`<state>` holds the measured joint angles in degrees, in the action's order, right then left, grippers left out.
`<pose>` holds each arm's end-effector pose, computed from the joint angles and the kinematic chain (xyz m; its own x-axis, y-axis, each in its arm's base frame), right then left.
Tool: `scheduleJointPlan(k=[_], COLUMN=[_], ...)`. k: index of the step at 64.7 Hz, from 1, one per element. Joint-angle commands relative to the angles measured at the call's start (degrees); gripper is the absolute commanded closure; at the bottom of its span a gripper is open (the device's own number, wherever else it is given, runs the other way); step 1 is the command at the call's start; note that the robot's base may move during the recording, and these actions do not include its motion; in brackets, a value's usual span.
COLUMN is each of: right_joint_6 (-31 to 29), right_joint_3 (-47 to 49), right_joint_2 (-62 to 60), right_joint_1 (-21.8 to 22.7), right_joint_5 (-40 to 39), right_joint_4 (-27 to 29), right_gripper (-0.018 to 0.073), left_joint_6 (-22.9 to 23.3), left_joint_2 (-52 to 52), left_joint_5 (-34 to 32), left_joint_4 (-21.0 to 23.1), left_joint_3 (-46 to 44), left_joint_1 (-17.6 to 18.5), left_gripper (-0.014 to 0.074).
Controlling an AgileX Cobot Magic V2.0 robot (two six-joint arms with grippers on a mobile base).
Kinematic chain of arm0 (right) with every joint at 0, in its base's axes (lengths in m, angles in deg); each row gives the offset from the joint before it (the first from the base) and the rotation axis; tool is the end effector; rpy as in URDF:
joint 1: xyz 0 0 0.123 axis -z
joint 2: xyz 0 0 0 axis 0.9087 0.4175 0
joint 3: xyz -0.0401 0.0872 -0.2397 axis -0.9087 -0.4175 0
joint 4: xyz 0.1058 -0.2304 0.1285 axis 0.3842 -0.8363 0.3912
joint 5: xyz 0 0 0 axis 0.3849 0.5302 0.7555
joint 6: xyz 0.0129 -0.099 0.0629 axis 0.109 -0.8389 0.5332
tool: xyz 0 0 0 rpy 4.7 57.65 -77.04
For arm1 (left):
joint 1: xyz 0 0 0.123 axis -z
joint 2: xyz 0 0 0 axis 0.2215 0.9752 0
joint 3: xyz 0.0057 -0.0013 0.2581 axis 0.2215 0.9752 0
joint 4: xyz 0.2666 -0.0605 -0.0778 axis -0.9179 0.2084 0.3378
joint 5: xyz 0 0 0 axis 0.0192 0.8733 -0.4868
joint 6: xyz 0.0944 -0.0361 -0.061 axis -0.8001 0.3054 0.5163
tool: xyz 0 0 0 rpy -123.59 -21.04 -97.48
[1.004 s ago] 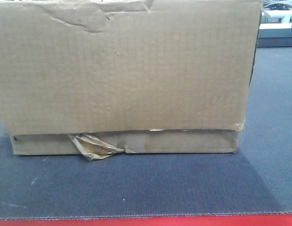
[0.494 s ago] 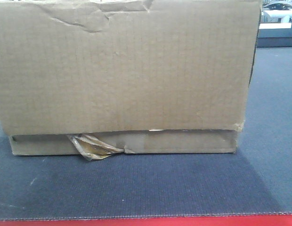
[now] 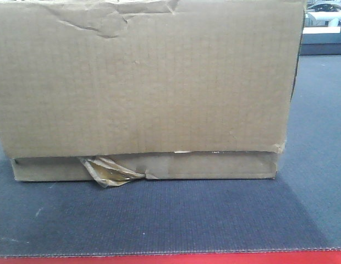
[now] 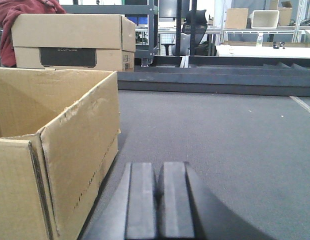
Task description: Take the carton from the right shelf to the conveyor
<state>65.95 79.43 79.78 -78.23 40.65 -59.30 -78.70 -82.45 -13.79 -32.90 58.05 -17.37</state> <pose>0.1171 0.0233 0.3016 -0.0080 0.0315 -0.9995 -0.1958 0.9801 0.0324 0.1432 0.0115 0.2149 0.0858 0.0123 -0.9962 -0.0801 0.9968 0.0054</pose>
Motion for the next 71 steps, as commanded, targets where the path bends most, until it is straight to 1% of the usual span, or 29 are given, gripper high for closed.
scheduleJointPlan(k=[1, 19, 23, 29, 35, 40, 46, 52, 58, 61, 64, 71], right_joint_6=[-0.21, -0.21, -0.21, -1.62, -5.67, -7.77, -7.77, -7.77, -7.77, -7.77, -7.77, -7.77], right_joint_3=[-0.20, -0.20, -0.20, -0.51, -2.47, -5.81, -11.10, -15.70, -20.67, -20.67, -20.67, -20.67], right_joint_2=[-0.19, -0.30, -0.31, -0.31, -0.31, -0.42, -2.02, -3.00, -3.00, -3.00, -3.00, -3.00], right_joint_1=[0.33, 0.33, 0.78, 3.15, 6.33, 8.32, 9.92, 10.50, 10.50, 10.50, 10.50, 10.50], right_joint_5=[-1.50, -1.37, -1.83, -1.60, -1.89, -4.57, -8.90, -12.63, -18.43, -21.68, -19.34, -20.65], right_joint_4=[-0.68, -0.68, 1.37, 2.07, 5.44, 7.38, 7.92, 7.92, 7.92, 7.92, 7.92, 7.92], right_gripper=[0.0628, 0.0628, 0.0628, 0.0628, 0.0628, 0.0628, 0.0628, 0.0628, 0.0628, 0.0628, 0.0628, 0.0628], left_joint_6=[-0.40, -0.40, -0.40, -0.40, -0.40, -0.40, -0.40, -0.40, -0.40, -0.40, -0.40, -0.40], left_joint_2=[-0.24, -0.24, -0.24, -0.24, -0.24, -0.24, -0.24, -0.24, -0.24, -0.24, -0.24, -0.24], left_joint_5=[-1.13, -1.13, -1.13, -1.13, -1.13, -1.13, -1.13, -1.13, -1.13, -1.13, -1.13, -1.13], left_joint_4=[0.45, 0.45, 0.45, 0.45, 0.45, 0.45, 0.45, 0.45, 0.45, 0.45, 0.45, 0.45], left_joint_3=[-0.10, -0.10, -0.10, -0.10, -0.10, -0.10, -0.10, -0.10, -0.10, -0.10, -0.10, -0.10], left_joint_1=[-0.10, -0.10, -0.10, -0.10, -0.10, -0.10, -0.10, -0.10, -0.10, -0.10, -0.10, -0.10], left_gripper=[0.0575, 0.0575, 0.0575, 0.0575, 0.0575, 0.0575, 0.0575, 0.0575, 0.0575, 0.0575, 0.0575, 0.0575])
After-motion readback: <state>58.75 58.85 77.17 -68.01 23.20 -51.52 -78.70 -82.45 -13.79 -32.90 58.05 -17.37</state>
